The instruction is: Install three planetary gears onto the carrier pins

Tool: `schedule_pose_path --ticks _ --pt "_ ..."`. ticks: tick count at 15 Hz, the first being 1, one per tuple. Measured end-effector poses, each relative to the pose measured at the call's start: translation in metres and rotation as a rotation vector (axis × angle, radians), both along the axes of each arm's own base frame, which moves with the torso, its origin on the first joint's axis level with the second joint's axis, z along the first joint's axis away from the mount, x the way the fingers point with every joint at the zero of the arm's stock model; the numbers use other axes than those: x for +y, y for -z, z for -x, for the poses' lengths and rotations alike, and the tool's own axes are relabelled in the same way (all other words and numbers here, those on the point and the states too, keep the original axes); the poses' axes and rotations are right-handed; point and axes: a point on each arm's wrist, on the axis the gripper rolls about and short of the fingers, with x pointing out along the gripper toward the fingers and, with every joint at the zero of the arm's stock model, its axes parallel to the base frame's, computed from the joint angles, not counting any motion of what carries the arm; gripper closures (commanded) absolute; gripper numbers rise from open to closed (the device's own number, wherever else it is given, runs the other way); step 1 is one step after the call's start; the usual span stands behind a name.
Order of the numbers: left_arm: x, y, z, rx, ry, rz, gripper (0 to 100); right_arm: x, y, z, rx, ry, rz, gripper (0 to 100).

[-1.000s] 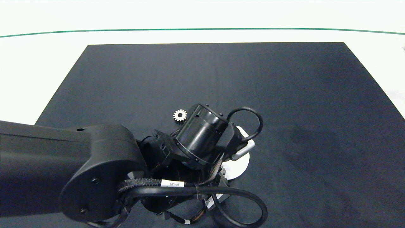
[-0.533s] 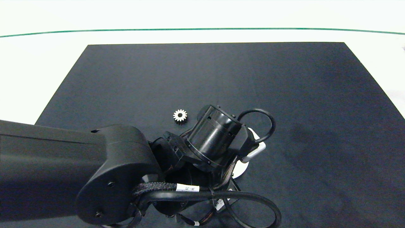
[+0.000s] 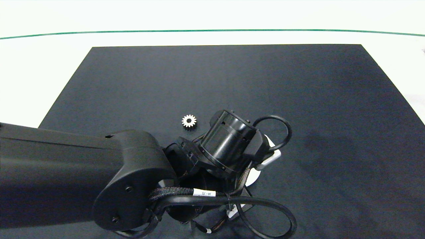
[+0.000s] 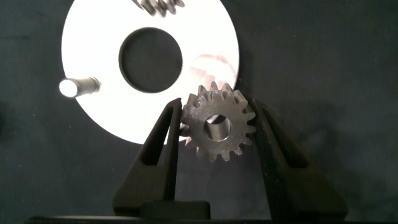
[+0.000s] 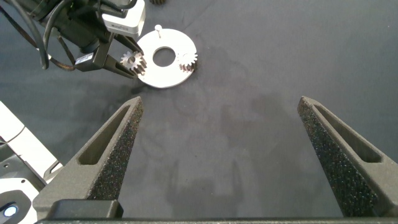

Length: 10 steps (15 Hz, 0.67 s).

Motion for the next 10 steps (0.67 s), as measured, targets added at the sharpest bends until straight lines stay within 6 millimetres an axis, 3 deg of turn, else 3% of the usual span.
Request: schedule_pose_path --ticks 10 --pt "-0.0011 0.0052 -0.0108 0.004 -0.021 -0.010 81 0.0006 0.0005 0.0003 -0.001 -0.014 0.005 0"
